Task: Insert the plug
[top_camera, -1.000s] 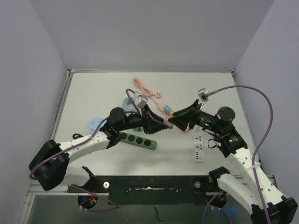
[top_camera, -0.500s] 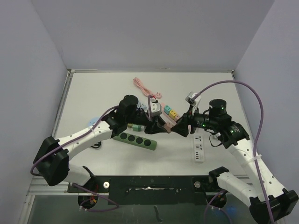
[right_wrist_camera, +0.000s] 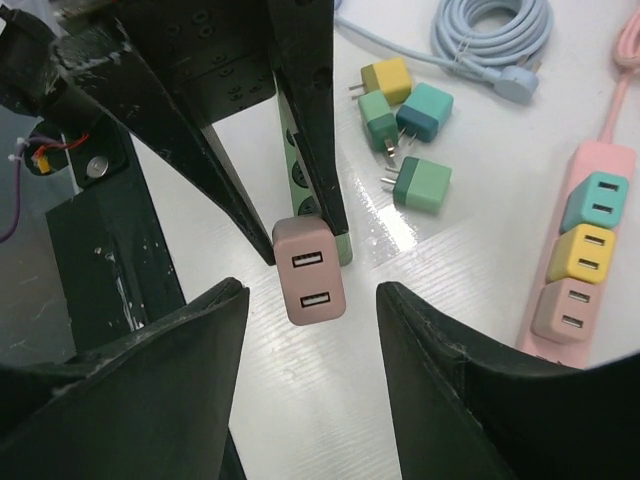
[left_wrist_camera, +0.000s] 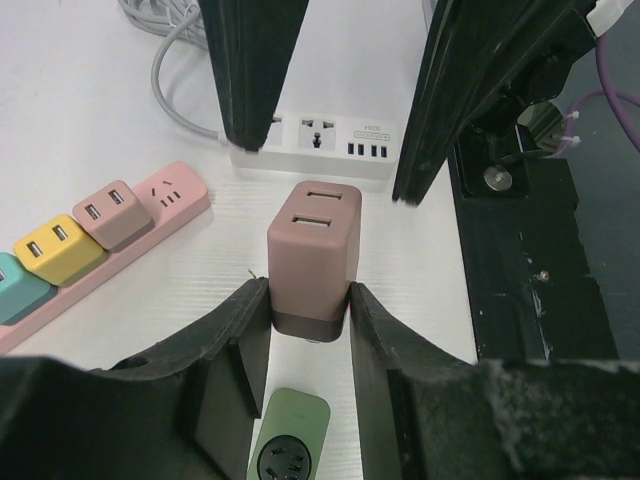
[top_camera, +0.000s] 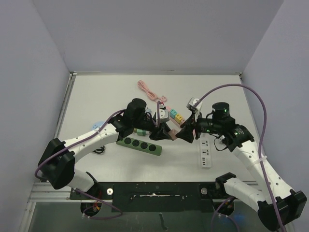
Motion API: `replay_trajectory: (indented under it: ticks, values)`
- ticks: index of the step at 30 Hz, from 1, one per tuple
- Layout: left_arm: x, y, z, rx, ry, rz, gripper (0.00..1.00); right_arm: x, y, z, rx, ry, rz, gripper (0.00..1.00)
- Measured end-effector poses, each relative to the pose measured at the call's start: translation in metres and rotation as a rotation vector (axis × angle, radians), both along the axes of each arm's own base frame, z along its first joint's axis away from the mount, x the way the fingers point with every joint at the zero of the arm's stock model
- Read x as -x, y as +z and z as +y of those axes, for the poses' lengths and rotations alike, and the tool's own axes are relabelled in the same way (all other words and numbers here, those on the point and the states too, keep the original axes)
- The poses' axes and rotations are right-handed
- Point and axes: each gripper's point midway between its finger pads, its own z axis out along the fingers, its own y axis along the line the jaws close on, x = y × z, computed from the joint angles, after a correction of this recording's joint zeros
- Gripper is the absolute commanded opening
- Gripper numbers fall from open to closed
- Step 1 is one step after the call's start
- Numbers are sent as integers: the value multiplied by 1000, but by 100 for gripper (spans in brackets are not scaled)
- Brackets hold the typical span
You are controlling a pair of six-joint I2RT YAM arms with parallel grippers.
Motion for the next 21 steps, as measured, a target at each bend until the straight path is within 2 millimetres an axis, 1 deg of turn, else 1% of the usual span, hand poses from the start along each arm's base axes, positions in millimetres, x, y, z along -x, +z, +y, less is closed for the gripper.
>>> replay_trajectory:
  ticks: [3, 5, 7, 9, 10, 12, 16, 18, 19, 20, 21]
  values:
    - [1, 0, -1, 3, -4, 0, 0, 0, -15, 7, 27, 42, 40, 52]
    - [1, 0, -1, 4, -6, 0, 0, 1, -24, 11, 45, 66, 66, 48]
    - [1, 0, -1, 3, -8, 1, 0, 2, -32, 13, 62, 82, 89, 41]
    - [2, 0, -2, 3, -9, 1, 0, 2, -38, 15, 76, 96, 104, 30]
    - [2, 0, -2, 3, -9, 1, 0, 3, -40, 16, 80, 104, 109, 28]
    - [3, -1, -1, -2, -10, 8, 0, 4, -41, 16, 84, 119, 112, 27]
    - [3, -1, -2, -1, -15, 11, 0, 4, -41, 17, 89, 136, 111, 31]
    - [3, -1, -1, -1, -15, 12, 0, 3, -41, 17, 92, 141, 112, 31]
    - [3, -1, -1, 0, -15, 12, 0, 3, -41, 18, 94, 143, 116, 29]
    - [3, -1, -1, -1, -14, 12, 0, 3, -41, 18, 95, 145, 118, 23]
    - [2, -1, -1, -1, -12, 13, 0, 3, -41, 18, 96, 148, 117, 13]
